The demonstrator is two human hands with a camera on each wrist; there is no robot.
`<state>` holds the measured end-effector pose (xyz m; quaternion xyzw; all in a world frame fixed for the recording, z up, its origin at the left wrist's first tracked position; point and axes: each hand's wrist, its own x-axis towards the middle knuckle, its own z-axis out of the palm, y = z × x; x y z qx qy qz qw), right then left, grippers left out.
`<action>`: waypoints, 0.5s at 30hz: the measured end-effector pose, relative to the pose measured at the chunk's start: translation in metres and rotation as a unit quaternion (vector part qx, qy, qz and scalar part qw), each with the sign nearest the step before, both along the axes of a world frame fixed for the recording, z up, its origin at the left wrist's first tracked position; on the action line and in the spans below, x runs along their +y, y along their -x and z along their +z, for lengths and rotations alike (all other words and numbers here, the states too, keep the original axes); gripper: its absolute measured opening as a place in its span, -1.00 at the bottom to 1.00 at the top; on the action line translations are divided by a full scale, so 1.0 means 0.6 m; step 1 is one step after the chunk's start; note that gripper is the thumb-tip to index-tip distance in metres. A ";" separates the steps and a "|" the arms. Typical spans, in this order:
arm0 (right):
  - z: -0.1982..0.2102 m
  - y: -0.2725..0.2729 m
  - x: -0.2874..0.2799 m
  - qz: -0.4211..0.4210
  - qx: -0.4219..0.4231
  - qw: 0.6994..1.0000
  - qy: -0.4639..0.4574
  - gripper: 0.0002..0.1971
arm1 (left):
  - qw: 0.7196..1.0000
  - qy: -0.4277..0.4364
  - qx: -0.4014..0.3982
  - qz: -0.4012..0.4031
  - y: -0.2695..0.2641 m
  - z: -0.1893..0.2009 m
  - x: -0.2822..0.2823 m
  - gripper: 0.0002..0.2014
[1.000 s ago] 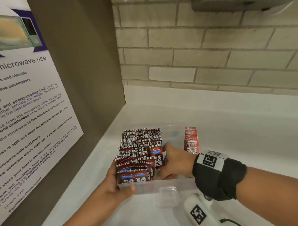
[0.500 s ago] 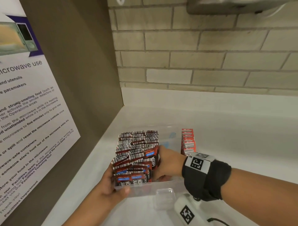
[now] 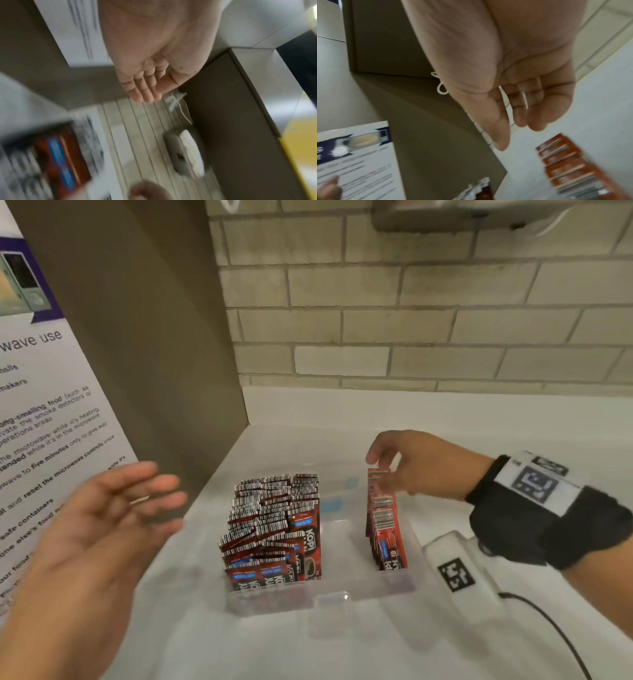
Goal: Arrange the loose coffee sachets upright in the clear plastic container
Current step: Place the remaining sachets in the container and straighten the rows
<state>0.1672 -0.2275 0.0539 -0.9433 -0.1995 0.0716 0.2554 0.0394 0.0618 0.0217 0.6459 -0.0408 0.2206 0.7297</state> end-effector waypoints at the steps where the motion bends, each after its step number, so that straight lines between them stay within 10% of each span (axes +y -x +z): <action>1: -0.002 -0.003 -0.014 -0.006 -0.016 1.000 0.008 -0.70 | 0.999 0.009 0.008 -0.043 -0.003 0.012 -0.026 -0.31; 5: -0.038 0.003 -0.046 -0.006 -0.008 0.999 0.047 -0.61 | 0.969 0.023 0.159 -0.186 -0.026 0.010 -0.147 -0.44; 15: -0.081 0.007 -0.047 0.007 0.014 0.998 0.055 -0.33 | 0.916 0.020 0.350 -0.194 -0.131 -0.033 -0.282 -0.39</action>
